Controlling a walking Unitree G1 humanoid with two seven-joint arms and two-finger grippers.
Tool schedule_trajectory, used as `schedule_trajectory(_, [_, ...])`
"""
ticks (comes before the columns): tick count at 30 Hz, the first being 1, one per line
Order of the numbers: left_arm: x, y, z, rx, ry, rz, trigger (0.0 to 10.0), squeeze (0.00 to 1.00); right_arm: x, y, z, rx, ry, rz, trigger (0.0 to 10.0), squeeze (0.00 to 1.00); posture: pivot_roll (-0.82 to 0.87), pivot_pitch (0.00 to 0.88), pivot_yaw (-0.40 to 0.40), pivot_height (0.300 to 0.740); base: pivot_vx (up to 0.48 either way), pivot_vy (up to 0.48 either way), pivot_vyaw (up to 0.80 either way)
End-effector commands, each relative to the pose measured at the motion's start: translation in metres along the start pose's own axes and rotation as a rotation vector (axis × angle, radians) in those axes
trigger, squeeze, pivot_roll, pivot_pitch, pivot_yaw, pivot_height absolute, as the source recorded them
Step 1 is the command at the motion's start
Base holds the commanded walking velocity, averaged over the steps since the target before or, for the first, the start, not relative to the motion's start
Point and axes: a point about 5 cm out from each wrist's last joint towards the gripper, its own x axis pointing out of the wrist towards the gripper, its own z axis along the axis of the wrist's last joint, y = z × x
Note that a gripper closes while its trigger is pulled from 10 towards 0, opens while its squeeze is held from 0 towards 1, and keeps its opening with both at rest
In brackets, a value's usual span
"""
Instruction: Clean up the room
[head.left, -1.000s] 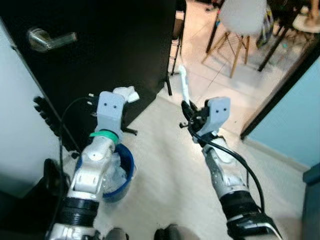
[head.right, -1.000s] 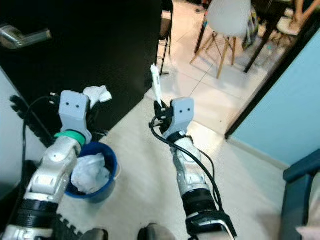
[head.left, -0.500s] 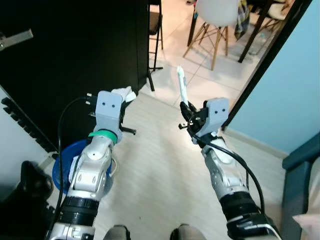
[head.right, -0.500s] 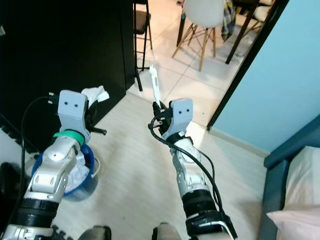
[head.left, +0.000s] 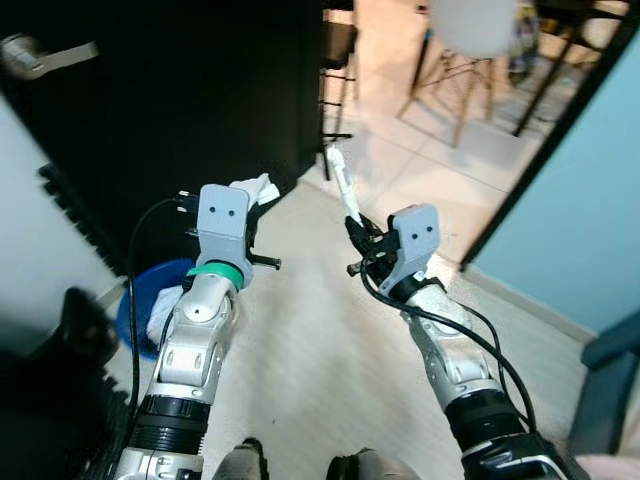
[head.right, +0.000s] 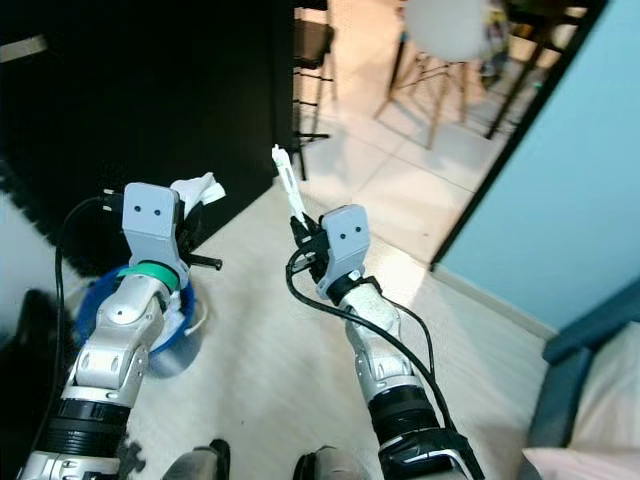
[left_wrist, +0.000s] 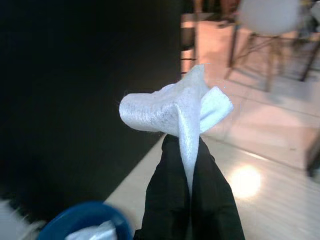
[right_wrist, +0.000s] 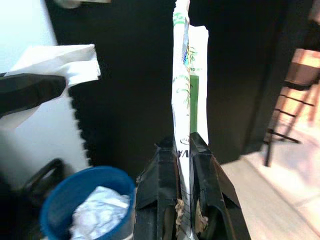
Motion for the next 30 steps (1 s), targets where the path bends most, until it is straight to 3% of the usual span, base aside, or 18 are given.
schedule_trajectory(1, [-0.0014,-0.0011,-0.0022,-0.001,0.007,0.001,10.0,0.0,-0.0006,0.0005,0.0009,-0.001,-0.008,0.004,10.0,0.0,-0.01,0.04,0.015,0.74,0.0,0.0,0.7])
schedule_trajectory(8, [-0.0014,0.0001,-0.003,0.004,0.009,0.012,10.0,0.0,-0.001,0.0008,0.0005,0.006,-0.007,0.007,10.0,0.0,-0.01,0.04,0.015,0.74,0.0,0.0,0.7])
schedule_trajectory(14, [0.0005,0.0022,-0.0038,0.015,0.015,0.027,10.0,0.0,-0.0009,0.0009,0.0012,0.012,-0.013,0.004,10.0,0.0,-0.01,0.036,0.018,0.74,0.48,0.0,0.69])
schedule_trajectory(30, [0.0009,0.0031,-0.0054,0.011,0.026,0.021,10.0,0.0,0.0003,-0.0044,0.0049,0.028,-0.034,-0.045,10.0,0.0,-0.01,0.032,0.015,0.74,0.48,0.0,0.0])
